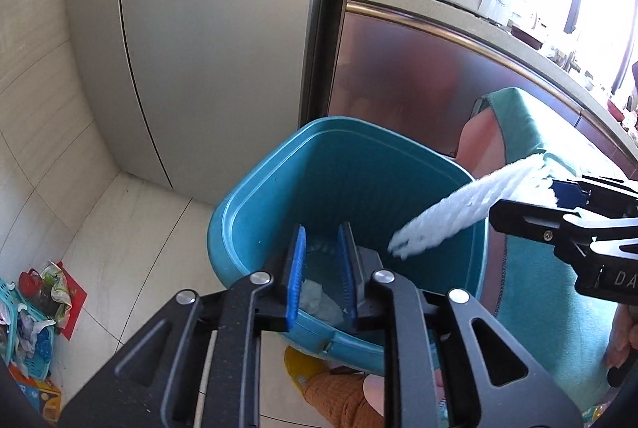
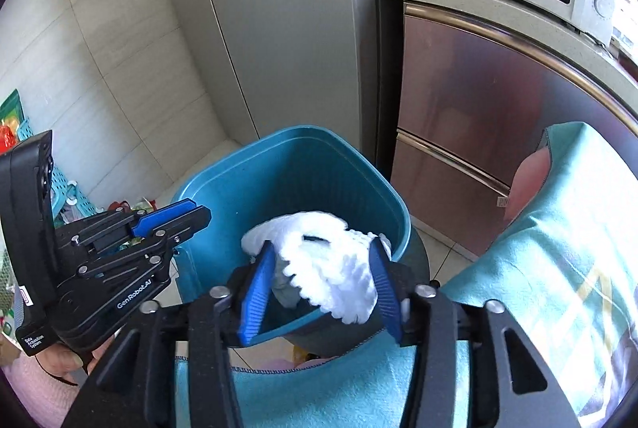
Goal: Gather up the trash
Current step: 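Open both grippers to drop the tissue and foam net into the bin, then grasp the gold snack wrapper with the left gripper while the right gripper grasps the white paper cup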
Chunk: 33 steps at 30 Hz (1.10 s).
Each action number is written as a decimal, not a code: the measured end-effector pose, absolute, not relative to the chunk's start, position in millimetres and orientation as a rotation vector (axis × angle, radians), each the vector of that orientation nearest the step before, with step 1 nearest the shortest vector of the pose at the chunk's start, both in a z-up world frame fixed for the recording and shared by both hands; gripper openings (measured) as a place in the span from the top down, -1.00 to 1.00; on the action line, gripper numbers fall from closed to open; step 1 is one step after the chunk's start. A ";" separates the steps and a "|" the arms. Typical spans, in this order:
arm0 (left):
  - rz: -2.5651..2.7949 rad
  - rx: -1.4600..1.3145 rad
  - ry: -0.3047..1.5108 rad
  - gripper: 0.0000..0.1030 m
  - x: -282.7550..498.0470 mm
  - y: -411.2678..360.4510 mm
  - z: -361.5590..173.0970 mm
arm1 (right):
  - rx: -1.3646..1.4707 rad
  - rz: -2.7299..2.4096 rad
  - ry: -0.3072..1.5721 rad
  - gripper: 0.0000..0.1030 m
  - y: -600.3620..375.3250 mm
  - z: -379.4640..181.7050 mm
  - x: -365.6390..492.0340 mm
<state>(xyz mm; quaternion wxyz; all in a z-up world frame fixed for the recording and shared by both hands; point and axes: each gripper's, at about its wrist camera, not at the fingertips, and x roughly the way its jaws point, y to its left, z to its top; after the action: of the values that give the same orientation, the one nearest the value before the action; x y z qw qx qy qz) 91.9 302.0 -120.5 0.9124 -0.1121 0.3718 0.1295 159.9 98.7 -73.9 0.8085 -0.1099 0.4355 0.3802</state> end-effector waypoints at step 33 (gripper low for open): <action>-0.093 -0.188 0.583 -0.20 55.0 188.3 -56.0 | 0.033 0.711 0.680 -0.12 -73.2 -11.4 96.8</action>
<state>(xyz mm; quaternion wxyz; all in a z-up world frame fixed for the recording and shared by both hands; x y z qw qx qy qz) 55.0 188.3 -56.0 0.9525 -0.0923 0.2867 -0.0460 96.8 -73.2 -11.4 0.8813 0.0158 0.3264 0.3413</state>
